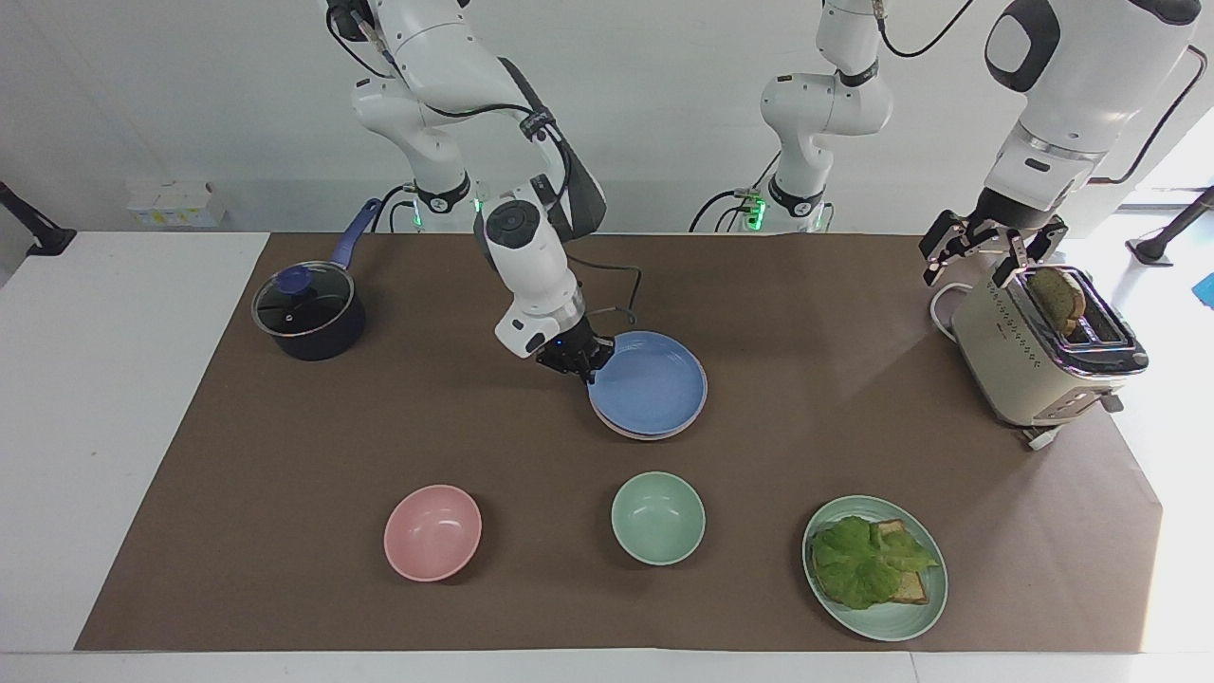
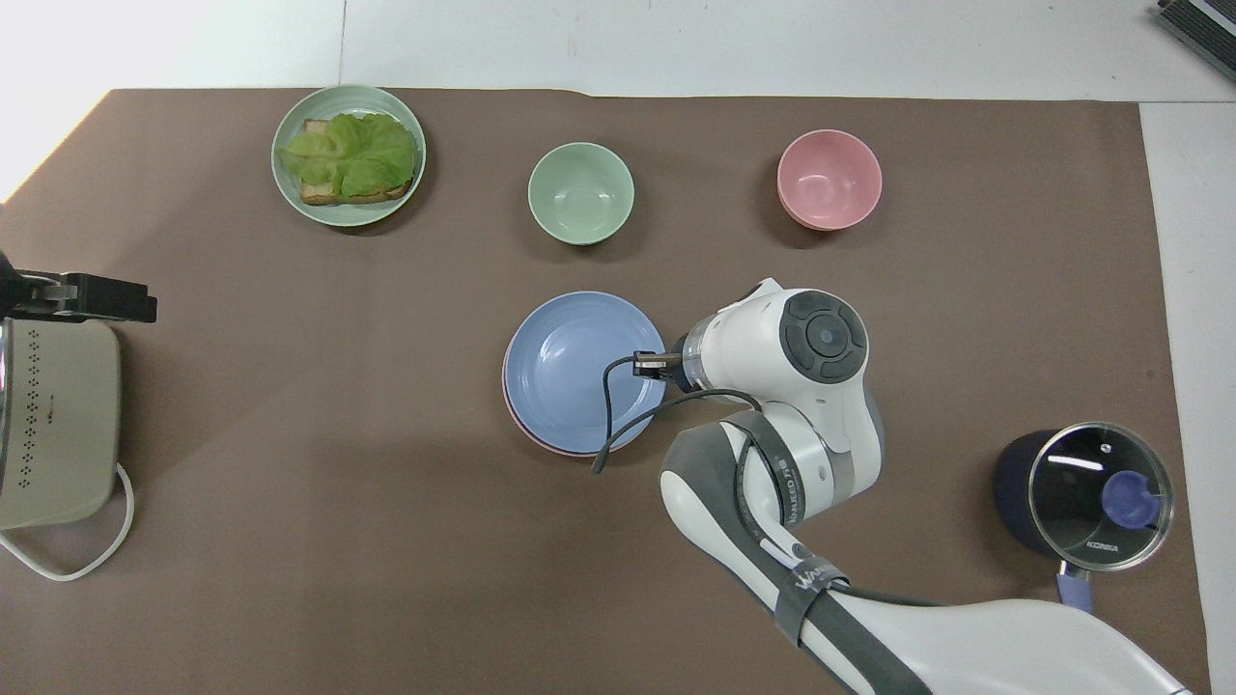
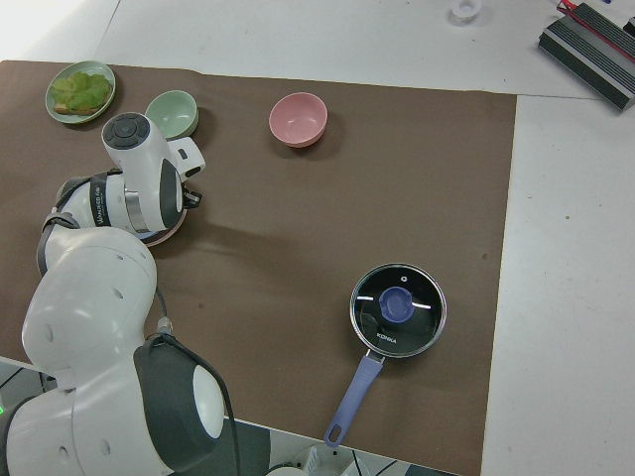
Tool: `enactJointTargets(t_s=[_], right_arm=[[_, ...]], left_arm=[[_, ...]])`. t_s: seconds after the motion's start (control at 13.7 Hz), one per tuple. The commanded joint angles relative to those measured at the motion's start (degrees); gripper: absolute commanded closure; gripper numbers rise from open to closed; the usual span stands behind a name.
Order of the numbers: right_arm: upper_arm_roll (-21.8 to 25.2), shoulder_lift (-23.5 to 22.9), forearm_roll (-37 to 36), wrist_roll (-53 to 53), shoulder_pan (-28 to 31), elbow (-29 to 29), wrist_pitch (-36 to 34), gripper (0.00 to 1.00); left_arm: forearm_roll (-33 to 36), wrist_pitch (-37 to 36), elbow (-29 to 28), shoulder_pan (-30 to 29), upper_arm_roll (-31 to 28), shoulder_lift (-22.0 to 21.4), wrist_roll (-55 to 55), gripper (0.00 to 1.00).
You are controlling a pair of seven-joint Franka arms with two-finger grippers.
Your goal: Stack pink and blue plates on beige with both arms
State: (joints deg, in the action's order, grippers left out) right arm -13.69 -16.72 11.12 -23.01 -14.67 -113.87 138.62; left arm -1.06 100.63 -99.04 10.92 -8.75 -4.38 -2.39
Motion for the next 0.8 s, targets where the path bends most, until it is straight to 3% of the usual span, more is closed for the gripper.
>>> enactJointTargets(t_s=[0.0,0.07,0.15,0.51,0.73], right_arm=[[-0.11,-0.33,1.8,-0.28,-0.18,0.75,1.31,0.57],[-0.11,-0.5,1.8,-0.28,-0.27,0.92,1.22,0.14],[-0.11,-0.5,1.8,-0.72,-0.27,1.01,1.22,0.03],[0.5,3.17,0.92,-0.63,1.65,3.38,-3.6,0.0],[0.68,7.3,0.4,-0.2,7.53,3.56,-7.91,0.0]], left_arm=[[0.97,-1.22,0.69,-0.55,0.49,-0.28,-0.34,0.0],[0.97,-1.22,0.69,-0.55,0.49,-0.28,-0.34,0.0],[0.97,-1.22,0.69,-0.55,0.49,-0.28,-0.34,0.0],[0.97,-1.22,0.69,-0.55,0.4,-0.28,-0.34,0.0],[0.97,-1.22,0.69,-0.55,0.49,-0.28,-0.34,0.0]])
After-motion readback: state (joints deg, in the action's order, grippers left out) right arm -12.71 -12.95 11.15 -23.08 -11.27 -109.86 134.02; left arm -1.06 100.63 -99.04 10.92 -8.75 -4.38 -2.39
